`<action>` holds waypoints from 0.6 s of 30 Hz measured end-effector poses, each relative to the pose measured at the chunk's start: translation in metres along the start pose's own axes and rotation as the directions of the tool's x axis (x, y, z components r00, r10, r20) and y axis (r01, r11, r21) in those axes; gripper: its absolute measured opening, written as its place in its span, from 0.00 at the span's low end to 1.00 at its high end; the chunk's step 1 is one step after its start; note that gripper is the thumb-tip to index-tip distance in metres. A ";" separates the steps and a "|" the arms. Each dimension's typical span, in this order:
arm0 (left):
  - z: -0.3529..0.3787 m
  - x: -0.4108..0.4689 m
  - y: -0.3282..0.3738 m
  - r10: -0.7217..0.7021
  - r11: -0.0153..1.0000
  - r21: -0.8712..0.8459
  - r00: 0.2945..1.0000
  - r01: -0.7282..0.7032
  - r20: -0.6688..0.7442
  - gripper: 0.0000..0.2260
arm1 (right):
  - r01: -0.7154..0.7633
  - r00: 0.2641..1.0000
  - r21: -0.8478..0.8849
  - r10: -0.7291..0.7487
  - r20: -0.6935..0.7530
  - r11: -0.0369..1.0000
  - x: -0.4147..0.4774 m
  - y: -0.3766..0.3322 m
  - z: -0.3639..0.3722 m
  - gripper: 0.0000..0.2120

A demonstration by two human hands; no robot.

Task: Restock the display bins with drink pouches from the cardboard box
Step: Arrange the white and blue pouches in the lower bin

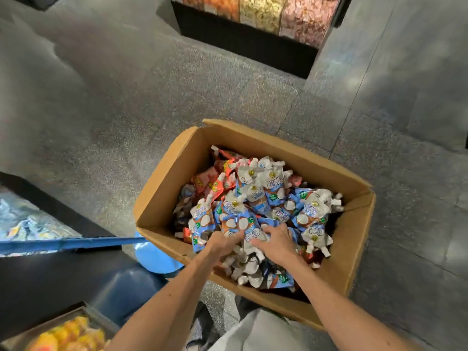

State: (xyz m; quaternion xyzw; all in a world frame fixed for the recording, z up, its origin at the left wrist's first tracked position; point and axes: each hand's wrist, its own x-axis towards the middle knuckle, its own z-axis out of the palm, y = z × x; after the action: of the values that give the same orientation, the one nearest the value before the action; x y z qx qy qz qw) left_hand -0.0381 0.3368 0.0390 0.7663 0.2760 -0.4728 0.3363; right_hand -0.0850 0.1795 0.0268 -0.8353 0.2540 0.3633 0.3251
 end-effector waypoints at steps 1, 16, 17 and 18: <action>-0.002 0.001 -0.002 -0.025 0.999 -0.038 0.999 0.026 0.021 0.27 | -0.007 1.000 -0.012 0.007 -0.010 1.000 0.000 0.001 0.000 0.31; -0.011 -0.007 -0.009 0.023 0.989 0.148 0.999 -0.028 0.035 0.22 | -0.074 0.988 0.112 0.058 0.144 0.991 -0.016 0.026 -0.025 0.22; -0.010 -0.007 -0.011 0.027 0.991 0.130 0.999 -0.030 0.023 0.21 | -0.080 0.988 0.125 0.062 0.143 0.989 -0.018 0.030 -0.024 0.21; -0.012 -0.005 -0.012 0.031 0.992 0.119 1.000 -0.030 -0.003 0.21 | -0.085 0.987 0.131 0.065 0.147 0.988 -0.019 0.035 -0.022 0.21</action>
State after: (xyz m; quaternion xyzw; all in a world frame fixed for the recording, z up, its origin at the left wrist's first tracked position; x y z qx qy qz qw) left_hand -0.0433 0.3530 0.0445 0.7903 0.2365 -0.4814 0.2964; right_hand -0.1098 0.1440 0.0406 -0.7728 0.2860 0.4156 0.3851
